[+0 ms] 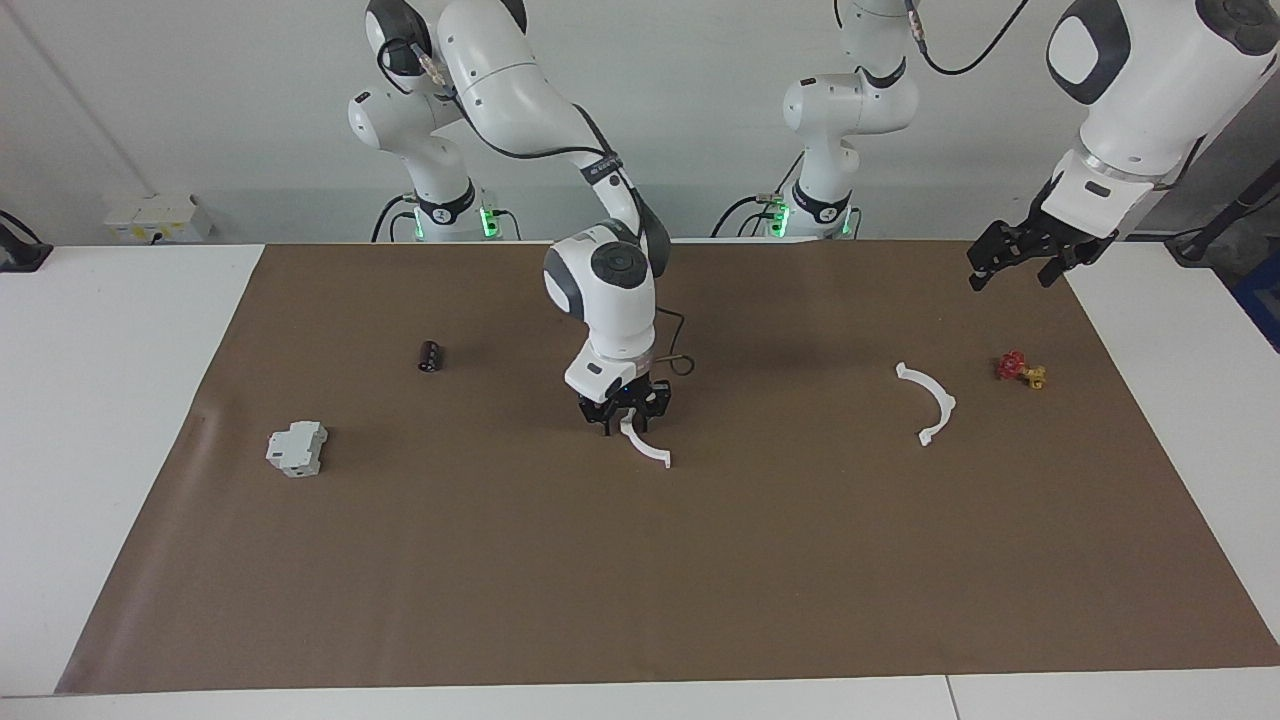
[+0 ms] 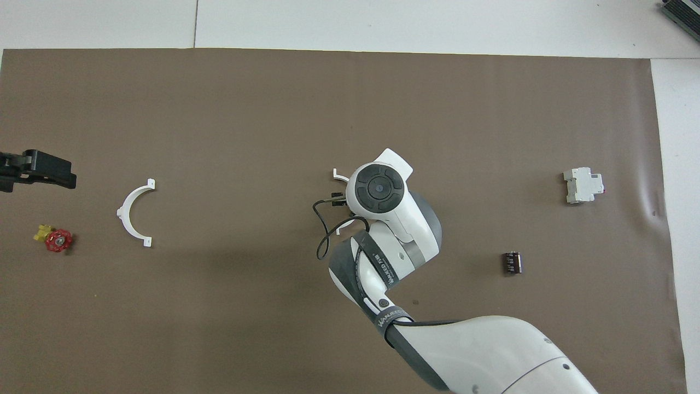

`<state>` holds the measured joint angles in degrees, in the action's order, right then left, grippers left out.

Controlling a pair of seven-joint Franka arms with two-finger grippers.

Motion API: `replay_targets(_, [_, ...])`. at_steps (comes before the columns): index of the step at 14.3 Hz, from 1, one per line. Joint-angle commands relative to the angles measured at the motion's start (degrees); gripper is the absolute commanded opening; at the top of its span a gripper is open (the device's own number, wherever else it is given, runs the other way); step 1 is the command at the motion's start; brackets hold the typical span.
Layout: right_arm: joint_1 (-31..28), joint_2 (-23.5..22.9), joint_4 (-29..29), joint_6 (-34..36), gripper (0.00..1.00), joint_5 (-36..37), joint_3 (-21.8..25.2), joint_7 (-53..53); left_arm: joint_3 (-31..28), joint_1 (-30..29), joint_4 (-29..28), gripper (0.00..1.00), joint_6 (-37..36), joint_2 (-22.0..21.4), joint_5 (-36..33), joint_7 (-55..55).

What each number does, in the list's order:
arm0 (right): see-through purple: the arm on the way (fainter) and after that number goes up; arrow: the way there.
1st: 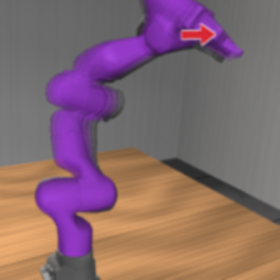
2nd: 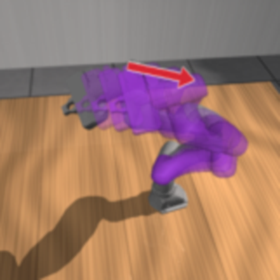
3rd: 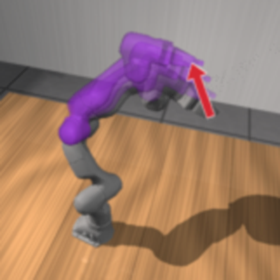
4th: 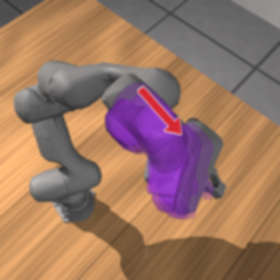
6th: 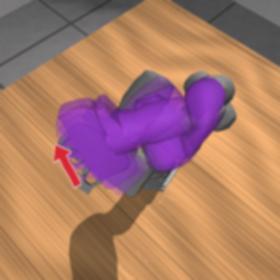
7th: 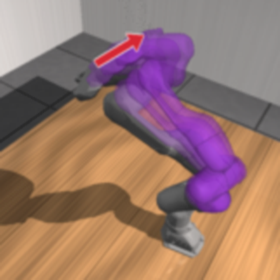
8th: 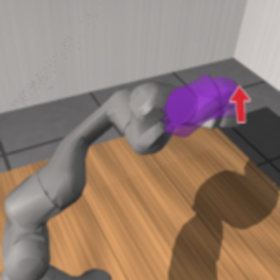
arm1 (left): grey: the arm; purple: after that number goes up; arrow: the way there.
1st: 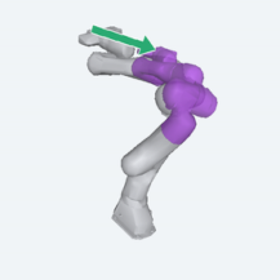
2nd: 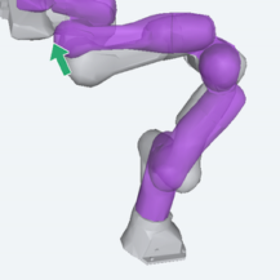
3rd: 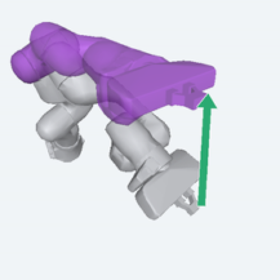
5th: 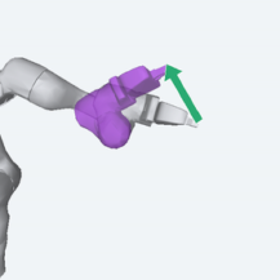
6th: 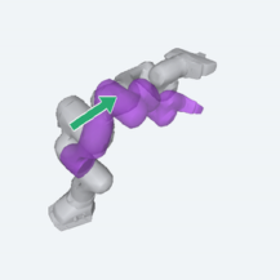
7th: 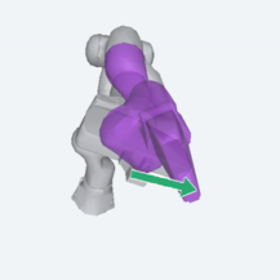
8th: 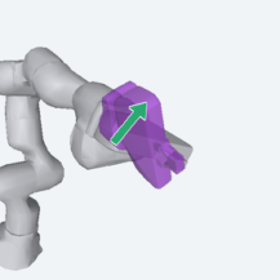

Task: Assemble drain pipe with both arms
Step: 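Lower the half-ring onto the table and open the right gripper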

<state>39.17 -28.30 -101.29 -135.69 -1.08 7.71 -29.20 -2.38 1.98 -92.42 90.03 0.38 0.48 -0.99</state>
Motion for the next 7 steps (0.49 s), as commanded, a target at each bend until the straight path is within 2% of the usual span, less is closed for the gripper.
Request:
replay_targets(1, [-2.2,4.3,0.4,3.7,1.00,-0.2,-0.2,-1.3,-0.3,0.2,-2.0,1.00,1.0,-1.6,0.5,0.3])
replay_targets(5, [-9.3,12.9,0.7,10.0,1.00,-0.1,0.3,-0.6,-0.3,0.1,-2.7,1.00,1.5,-1.9,0.5,0.4])
replay_targets(7, [-13.4,17.2,0.7,13.2,1.00,0.1,0.3,1.0,-0.3,0.0,-7.4,1.00,6.4,-3.9,0.5,0.6])
